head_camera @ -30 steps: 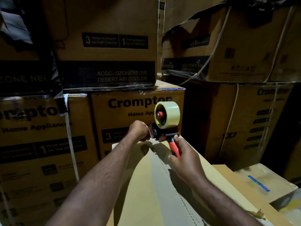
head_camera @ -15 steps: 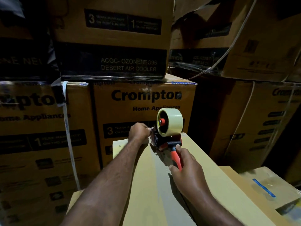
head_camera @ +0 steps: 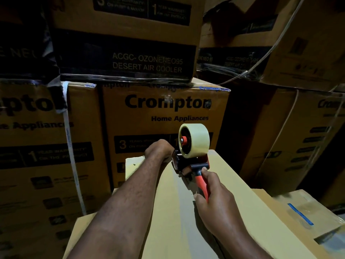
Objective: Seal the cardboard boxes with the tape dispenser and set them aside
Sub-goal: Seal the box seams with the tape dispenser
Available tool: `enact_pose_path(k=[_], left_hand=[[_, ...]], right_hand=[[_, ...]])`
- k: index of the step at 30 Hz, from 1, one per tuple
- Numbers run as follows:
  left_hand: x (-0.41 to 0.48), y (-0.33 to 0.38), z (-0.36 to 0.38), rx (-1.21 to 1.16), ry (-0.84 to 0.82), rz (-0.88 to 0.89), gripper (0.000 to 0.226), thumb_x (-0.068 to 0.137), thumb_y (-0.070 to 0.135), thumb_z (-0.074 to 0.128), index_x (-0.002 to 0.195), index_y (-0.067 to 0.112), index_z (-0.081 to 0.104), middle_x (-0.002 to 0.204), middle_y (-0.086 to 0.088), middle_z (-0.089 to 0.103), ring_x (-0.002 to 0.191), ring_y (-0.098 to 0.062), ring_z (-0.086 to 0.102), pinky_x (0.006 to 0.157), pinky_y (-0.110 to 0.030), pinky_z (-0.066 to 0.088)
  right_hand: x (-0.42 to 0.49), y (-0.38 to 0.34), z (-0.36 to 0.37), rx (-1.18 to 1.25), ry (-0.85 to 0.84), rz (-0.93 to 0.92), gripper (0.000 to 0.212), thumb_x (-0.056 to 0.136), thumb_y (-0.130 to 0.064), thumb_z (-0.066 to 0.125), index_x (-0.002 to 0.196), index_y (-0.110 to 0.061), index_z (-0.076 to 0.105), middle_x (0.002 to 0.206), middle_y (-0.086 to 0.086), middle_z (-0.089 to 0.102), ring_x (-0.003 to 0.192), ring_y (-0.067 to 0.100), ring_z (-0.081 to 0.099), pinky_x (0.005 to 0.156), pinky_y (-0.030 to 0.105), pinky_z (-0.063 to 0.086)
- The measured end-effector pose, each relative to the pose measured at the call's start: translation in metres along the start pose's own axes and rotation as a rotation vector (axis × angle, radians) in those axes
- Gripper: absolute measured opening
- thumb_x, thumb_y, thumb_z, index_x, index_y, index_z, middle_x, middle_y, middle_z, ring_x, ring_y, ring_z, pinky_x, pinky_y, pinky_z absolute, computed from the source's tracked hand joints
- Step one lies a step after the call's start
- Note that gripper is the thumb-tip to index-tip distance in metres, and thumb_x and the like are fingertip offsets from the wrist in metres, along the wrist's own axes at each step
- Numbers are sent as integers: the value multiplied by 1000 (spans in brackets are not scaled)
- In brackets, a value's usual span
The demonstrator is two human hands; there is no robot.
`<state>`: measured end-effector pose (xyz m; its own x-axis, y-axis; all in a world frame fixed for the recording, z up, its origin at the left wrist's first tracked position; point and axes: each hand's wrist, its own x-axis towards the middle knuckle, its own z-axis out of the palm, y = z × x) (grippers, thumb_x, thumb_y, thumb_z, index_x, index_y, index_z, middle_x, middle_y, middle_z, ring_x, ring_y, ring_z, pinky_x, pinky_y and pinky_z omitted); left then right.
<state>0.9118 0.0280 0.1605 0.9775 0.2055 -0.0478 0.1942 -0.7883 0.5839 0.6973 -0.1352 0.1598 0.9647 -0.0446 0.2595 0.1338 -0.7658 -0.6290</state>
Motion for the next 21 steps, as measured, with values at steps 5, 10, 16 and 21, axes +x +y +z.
enact_pose_path(k=[5,10,16,21], left_hand=[[4,-3,4,-24,114,158,6,93,19,62,98,15,62,97,-2,66,81,-19,61,64,-37,52],[5,-13,-2,-56,-219,281,18,93,16,64,81,16,78,86,-4,75,80,-23,69,75,-38,57],[4,-14,-2,70,-211,320,20,95,4,58,92,10,77,93,-10,75,89,-30,70,79,-43,57],[7,-14,0,96,-187,307,17,95,8,60,94,13,77,93,-7,75,93,-28,70,85,-46,60]], right_hand=[[-2,-5,-3,-28,-21,17,60,99,-31,58,148,-39,23,125,-4,61,102,18,61,82,29,50],[-5,-11,-5,-59,-47,11,64,99,-30,56,150,-39,19,128,-4,60,101,18,59,78,27,46],[-3,-15,-9,-109,-91,26,64,100,-27,51,152,-38,15,119,7,64,93,25,62,76,38,54],[-9,-22,-21,-146,-117,53,63,99,-23,50,148,-43,16,113,11,62,82,25,56,70,39,55]])
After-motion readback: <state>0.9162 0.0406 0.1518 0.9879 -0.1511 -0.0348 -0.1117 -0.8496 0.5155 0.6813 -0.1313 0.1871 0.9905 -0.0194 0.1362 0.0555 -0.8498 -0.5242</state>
